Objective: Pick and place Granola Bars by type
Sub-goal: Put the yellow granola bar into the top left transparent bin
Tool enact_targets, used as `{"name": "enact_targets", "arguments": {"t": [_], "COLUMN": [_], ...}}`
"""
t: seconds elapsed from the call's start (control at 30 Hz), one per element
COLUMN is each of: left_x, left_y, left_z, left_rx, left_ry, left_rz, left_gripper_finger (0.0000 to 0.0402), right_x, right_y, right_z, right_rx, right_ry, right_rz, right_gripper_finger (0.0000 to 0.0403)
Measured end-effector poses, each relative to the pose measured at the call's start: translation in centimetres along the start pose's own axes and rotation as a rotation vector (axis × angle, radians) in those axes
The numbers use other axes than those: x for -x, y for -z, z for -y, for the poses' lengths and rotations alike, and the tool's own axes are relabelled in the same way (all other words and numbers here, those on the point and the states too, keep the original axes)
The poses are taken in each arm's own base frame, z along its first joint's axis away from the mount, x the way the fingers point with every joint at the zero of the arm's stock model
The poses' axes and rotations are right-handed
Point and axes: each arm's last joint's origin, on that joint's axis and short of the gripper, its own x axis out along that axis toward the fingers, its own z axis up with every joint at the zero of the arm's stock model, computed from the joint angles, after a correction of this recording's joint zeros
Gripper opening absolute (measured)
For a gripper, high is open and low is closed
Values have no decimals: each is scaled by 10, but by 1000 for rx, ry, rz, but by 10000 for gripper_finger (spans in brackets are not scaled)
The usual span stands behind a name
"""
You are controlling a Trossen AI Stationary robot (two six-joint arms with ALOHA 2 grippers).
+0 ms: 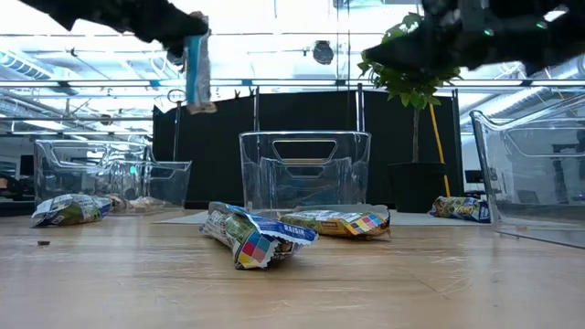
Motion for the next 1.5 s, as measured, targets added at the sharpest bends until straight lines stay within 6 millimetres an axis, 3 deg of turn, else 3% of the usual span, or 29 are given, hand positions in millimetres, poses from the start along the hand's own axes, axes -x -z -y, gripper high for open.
{"name": "enact_targets", "arguments": {"t": [0.3, 0.57, 0.93, 1.1, 1.5], "left_x": [42, 66, 82, 88, 95], "left_y": [25, 31, 37, 39, 51], "left_z": [-7, -10, -10, -10, -16], "left_rx": [98, 146, 196, 193, 315], "left_ry": [-241, -349, -422, -473, -619], "left_rz": [40, 54, 24, 11, -71], "left_gripper_finger": [31, 30, 30, 29, 29], "right_x": [36, 46, 57, 63, 65], "right_y": [21, 37, 51, 41, 39], "right_z": [8, 10, 11, 13, 14], "right_rx": [-30, -87, -91, -105, -101], "right_ry": [54, 61, 83, 102, 98], "right_rz": [67, 35, 71, 194, 206], "right_gripper_finger": [1, 1, 0, 0, 0]}}
